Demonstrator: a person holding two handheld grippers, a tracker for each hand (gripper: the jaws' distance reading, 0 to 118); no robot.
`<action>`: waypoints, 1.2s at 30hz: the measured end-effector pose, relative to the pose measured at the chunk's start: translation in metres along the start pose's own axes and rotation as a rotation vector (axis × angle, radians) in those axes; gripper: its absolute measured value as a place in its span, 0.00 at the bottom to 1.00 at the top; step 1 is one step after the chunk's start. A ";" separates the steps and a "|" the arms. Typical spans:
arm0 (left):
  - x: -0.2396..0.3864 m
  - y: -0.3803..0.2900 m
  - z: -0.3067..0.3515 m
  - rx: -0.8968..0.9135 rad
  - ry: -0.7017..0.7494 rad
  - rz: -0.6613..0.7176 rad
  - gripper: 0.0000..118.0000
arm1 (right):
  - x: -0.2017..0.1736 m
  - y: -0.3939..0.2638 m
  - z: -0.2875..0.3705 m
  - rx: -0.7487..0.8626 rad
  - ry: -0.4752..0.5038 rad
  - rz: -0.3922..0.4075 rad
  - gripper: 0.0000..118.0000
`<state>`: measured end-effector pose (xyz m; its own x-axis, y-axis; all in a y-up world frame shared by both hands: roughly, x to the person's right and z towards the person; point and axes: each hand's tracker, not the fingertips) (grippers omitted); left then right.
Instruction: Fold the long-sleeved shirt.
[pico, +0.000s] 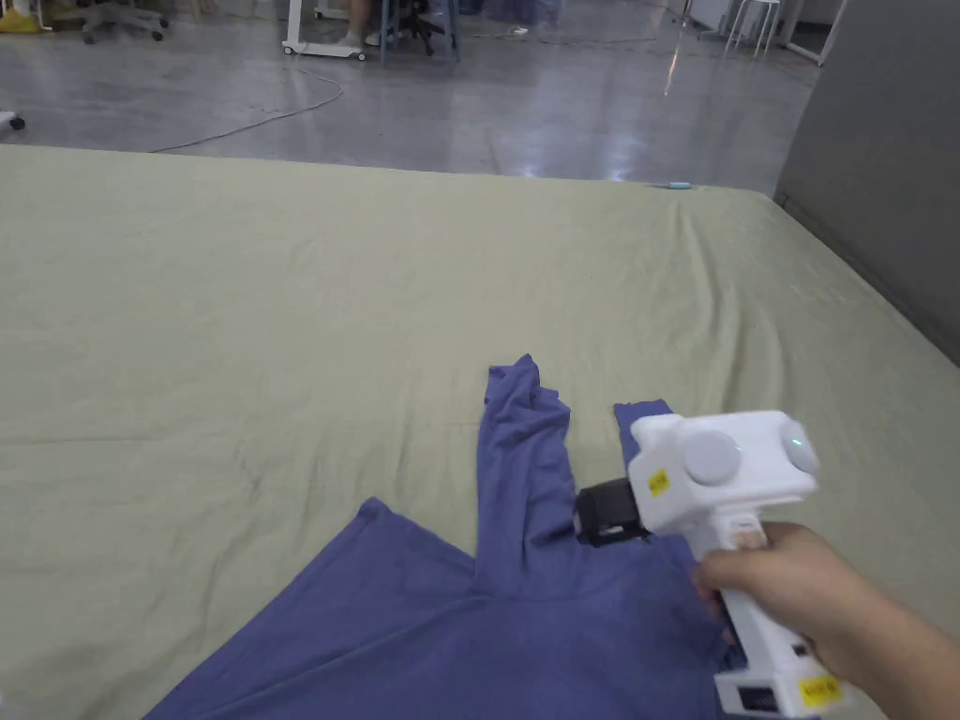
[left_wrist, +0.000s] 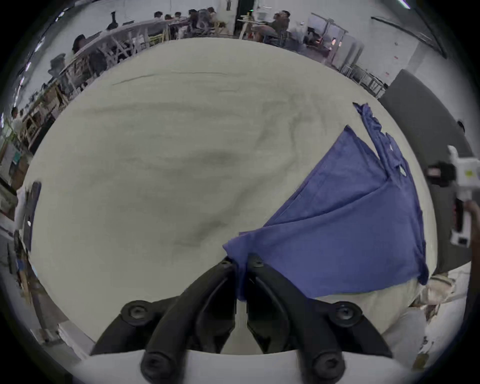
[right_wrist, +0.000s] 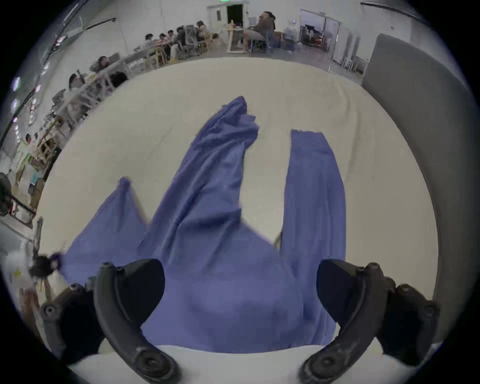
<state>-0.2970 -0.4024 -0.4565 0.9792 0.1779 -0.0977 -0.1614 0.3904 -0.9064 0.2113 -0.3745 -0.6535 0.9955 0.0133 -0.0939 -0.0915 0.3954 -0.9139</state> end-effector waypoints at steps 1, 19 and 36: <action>0.000 0.000 0.001 0.001 0.006 -0.002 0.00 | -0.007 0.018 -0.010 -0.054 -0.004 0.011 0.99; 0.008 0.013 0.052 0.067 -0.056 0.051 0.00 | -0.019 -0.020 0.100 0.118 0.027 0.214 0.00; 0.118 0.193 0.248 0.479 -0.340 -0.050 0.00 | 0.043 -0.040 0.449 0.590 -0.186 0.067 0.00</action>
<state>-0.2434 -0.0825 -0.5407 0.9053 0.3977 0.1491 -0.2315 0.7564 -0.6118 0.2694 0.0226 -0.4433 0.9805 0.1947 -0.0250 -0.1780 0.8282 -0.5315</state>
